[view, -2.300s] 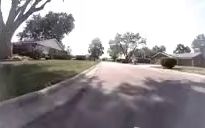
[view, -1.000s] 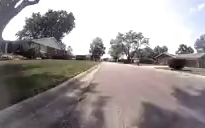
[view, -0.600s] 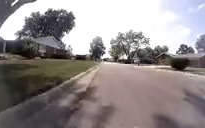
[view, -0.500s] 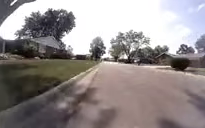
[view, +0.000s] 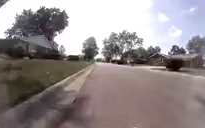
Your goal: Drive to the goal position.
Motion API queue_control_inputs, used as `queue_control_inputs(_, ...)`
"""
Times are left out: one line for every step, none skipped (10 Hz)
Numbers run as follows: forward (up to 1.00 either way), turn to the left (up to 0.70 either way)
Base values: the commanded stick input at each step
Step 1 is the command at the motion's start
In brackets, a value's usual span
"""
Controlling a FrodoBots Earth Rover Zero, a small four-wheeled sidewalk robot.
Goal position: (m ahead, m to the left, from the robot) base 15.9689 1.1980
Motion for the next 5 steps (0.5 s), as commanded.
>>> queue_control_inputs(1.0,0.0)
queue_control_inputs(1.0,0.0)
queue_control_inputs(1.0,0.0)
queue_control_inputs(1.0,0.0)
queue_control_inputs(1.0,0.0)
